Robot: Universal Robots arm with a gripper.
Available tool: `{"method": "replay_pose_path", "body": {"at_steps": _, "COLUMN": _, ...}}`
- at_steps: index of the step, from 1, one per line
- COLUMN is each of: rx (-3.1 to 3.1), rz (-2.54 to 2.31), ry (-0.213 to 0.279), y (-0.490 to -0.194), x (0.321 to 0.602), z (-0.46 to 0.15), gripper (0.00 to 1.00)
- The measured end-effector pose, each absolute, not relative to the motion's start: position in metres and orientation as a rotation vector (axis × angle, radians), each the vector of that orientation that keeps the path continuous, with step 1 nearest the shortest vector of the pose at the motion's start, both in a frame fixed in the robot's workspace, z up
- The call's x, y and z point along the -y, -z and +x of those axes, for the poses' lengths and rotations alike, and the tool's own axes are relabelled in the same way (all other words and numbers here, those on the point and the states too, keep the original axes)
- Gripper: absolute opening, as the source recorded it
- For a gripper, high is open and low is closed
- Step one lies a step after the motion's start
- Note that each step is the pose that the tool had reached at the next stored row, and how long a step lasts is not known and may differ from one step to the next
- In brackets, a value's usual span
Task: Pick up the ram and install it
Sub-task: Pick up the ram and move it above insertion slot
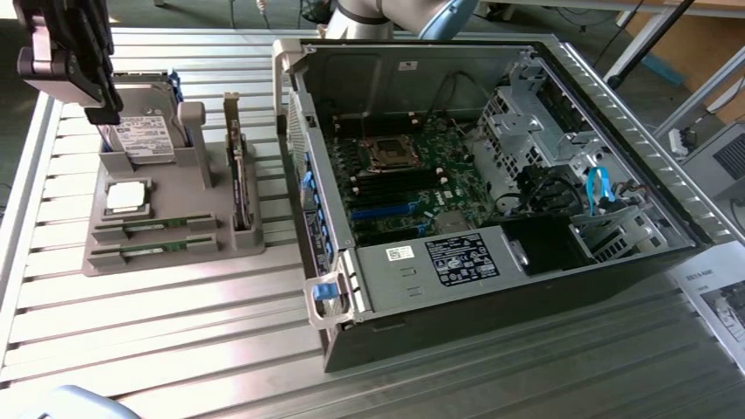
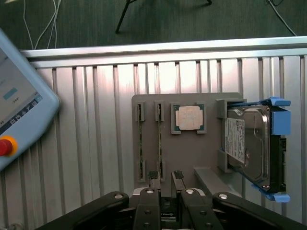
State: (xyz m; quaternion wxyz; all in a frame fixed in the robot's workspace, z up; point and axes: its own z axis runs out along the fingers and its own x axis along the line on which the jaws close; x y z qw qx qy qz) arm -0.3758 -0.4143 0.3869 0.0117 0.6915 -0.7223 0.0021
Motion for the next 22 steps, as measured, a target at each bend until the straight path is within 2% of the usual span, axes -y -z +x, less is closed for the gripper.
{"method": "replay_pose_path", "body": {"at_steps": 14, "rx": 2.252, "rz": 2.156, "ry": -0.007, "y": -0.369, "x": 0.414, "z": -0.376, "gripper": 0.24}}
{"method": "replay_pose_path", "body": {"at_steps": 22, "rx": 2.252, "rz": 2.156, "ry": -0.007, "y": -0.321, "x": 0.414, "z": -0.376, "gripper": 0.24}}
